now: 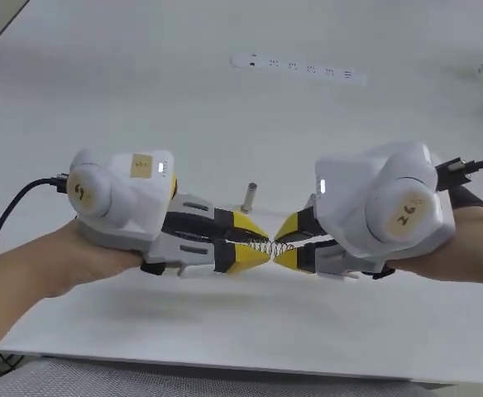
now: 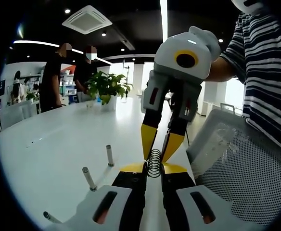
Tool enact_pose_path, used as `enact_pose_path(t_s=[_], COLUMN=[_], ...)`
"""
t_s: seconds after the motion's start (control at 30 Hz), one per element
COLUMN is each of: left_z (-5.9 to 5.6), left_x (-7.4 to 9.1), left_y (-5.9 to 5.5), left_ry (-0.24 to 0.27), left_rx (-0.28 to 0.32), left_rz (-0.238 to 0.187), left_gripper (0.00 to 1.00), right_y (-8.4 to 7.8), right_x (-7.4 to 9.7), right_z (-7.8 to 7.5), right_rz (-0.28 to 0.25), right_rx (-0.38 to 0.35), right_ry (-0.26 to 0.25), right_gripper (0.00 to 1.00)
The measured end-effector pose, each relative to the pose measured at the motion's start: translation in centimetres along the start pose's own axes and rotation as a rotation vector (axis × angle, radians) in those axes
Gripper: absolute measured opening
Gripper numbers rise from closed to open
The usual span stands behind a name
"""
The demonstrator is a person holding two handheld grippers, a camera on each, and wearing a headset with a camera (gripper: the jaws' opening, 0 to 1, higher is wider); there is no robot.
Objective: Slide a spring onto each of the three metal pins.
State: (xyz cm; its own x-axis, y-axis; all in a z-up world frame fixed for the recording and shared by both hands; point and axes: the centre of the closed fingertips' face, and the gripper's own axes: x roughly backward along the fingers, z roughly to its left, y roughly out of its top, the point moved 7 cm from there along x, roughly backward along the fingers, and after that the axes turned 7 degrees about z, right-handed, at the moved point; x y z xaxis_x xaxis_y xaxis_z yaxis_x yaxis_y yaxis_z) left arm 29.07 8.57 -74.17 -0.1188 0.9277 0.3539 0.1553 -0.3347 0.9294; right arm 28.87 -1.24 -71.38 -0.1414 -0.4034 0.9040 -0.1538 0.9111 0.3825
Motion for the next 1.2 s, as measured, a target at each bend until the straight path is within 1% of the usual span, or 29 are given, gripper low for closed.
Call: enact_pose_path(t_s=[0.17,0.4,0.63,0.7,0.83,1.2], left_z=[0.0,-0.2,-0.3,-0.4,-0.5,-0.4], left_x=[0.1,0.1,0.1,0.1,0.0,0.2], left_y=[0.0,-0.2,-0.1,-0.2,-0.1,-0.3], left_ry=[-0.007,-0.027,-0.034,-0.037,-0.042,-0.044], left_rx=[0.001,0.007,0.016,0.018,0.016,0.033], left_rz=[-0.002,0.007,0.003,0.006,0.008,0.013], left_gripper=[0.08,0.07,0.07,0.07,0.07,0.07], right_y=[0.0,-0.2,-1.3,-1.4,-1.4,-0.9], right_x=[0.0,-0.1,0.2,0.2,0.0,0.6], right_z=[0.1,0.5,0.8,1.0,1.1,0.7], right_rz=[-0.011,-0.032,-0.039,-0.043,-0.038,-0.048], right_rx=[-0.007,-0.022,-0.054,-0.052,-0.04,-0.029], right_ry=[0.005,0.013,0.018,0.024,0.018,0.013], right_gripper=[0.13,0.13,0.15,0.15,0.14,0.12])
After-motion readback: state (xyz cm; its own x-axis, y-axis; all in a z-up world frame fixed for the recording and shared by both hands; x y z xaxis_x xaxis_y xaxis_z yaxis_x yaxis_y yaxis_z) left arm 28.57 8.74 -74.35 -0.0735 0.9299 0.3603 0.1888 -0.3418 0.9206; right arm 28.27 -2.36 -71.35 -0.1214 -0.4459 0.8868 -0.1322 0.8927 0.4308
